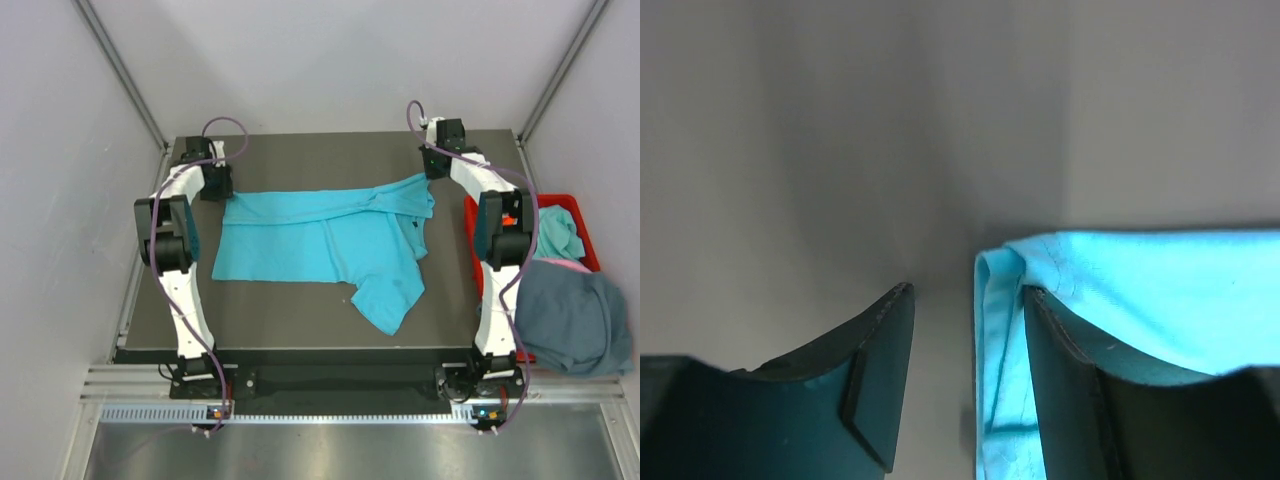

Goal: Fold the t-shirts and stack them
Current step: Fold the tshirt

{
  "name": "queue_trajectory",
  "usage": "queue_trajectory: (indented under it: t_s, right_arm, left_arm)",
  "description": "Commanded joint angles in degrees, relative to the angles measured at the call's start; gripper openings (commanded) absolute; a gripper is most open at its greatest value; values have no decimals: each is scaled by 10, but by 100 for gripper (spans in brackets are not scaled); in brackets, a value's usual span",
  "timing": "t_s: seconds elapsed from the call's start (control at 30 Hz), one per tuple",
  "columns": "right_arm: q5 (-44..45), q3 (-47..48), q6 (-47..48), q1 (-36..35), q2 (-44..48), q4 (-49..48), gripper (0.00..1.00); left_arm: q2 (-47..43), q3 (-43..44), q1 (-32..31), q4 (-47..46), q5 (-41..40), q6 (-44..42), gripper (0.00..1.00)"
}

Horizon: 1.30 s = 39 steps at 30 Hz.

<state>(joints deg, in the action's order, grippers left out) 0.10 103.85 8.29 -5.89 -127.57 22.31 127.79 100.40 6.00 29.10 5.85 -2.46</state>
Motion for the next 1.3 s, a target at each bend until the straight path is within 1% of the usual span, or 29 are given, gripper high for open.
queue_trajectory:
  t_s: [0.0,0.07,0.13,0.17,0.2,0.23,0.33,0.43,0.57,0.83,0.9,0.97,1.03,1.1,1.17,1.27]
  right_arm:
    - [2,-1,-7,4,4,-22,0]
    - [2,0,-6,4,2,-21,0]
    - [3,2,-6,4,0,-20,0]
    - [3,3,-6,4,0,-18,0]
    - [2,3,-7,4,-1,-19,0]
    - [3,4,-8,4,0,-17,0]
    - [3,7,-11,4,-1,-17,0]
    - [-13,22,-14,4,-11,-11,0]
    - [-13,39,-15,4,-22,-3,0]
    - [-8,98,-18,4,-54,12,0]
    - [-9,107,-20,4,-58,17,0]
    - [-12,112,-23,4,-61,20,0]
    - [-14,109,-24,4,-59,20,0]
    - [-18,108,-25,4,-56,21,0]
    - [-20,105,-27,4,-53,20,0]
    - [-23,105,-28,4,-51,21,1]
  left_arm:
    - [20,34,9,0,27,18,52]
    - [33,51,9,3,33,22,45]
    - [54,67,11,18,39,24,32]
    - [58,80,14,28,46,23,20]
    - [62,83,16,32,56,23,16]
    - [62,81,17,33,73,24,13]
    - [56,66,19,22,80,23,0]
    - [62,69,22,18,78,23,0]
    - [69,90,33,10,85,41,0]
    - [85,142,37,-10,84,47,0]
    - [93,168,37,-5,86,50,0]
    - [109,212,37,31,108,52,0]
    - [104,219,38,47,117,64,29]
    - [75,184,37,33,123,71,48]
    - [52,142,38,12,136,77,50]
    - [25,115,38,10,147,82,50]
